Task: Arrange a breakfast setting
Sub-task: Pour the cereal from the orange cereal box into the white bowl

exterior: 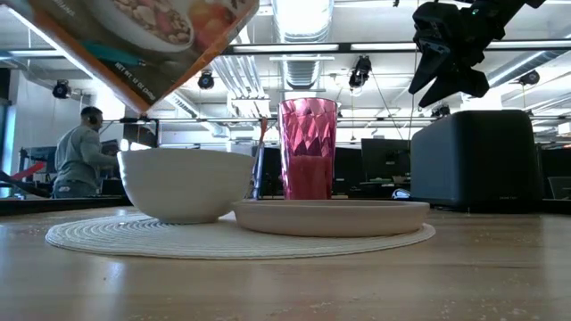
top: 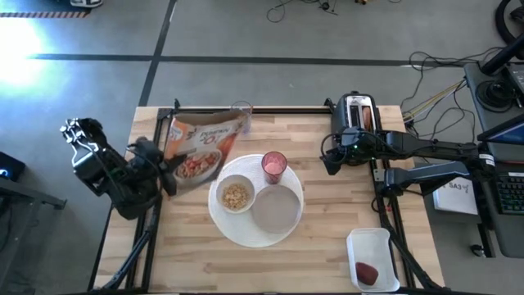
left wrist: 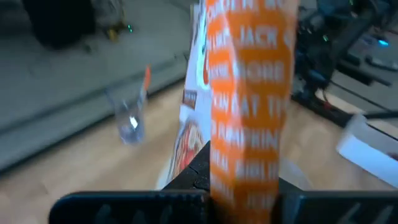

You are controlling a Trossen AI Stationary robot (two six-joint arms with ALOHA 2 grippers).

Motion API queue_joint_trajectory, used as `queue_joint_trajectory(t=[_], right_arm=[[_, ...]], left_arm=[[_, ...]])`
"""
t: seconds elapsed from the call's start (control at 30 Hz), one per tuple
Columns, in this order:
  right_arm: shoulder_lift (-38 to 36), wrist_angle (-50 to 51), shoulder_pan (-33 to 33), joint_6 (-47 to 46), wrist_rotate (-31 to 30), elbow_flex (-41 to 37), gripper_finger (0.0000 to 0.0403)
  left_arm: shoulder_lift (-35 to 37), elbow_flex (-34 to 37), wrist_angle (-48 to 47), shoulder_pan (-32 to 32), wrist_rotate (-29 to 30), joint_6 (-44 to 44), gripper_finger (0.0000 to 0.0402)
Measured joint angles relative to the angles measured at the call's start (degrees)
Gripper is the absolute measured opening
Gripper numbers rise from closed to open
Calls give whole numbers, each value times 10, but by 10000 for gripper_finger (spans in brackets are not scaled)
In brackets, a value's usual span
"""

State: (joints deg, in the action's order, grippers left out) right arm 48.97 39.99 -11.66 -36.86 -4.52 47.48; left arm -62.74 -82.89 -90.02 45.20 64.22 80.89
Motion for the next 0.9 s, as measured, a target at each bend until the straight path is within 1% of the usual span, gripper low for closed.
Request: queue_joint_trajectory(t=[0.17, 0.33, 0.47, 0.6, 0.7, 0.9], right_arm=[[0, 0, 0, 0, 0, 0, 176], [0, 0, 0, 0, 0, 0, 176], [0, 0, 0, 0, 0, 0, 176], [0, 0, 0, 0, 0, 0, 176], [0, 0, 0, 0, 0, 0, 176], [0, 0, 0, 0, 0, 0, 176]], left_arm=[[-1, 2, 0, -35, 55, -51, 0], [-10, 3, 0, -87, 58, -64, 0], [-19, 28, 0, -133, 75, -63, 0], [-22, 80, 0, -178, 89, -32, 0], [-20, 128, 1, -204, 112, 5, 0], [-10, 224, 0, -242, 183, 104, 0]])
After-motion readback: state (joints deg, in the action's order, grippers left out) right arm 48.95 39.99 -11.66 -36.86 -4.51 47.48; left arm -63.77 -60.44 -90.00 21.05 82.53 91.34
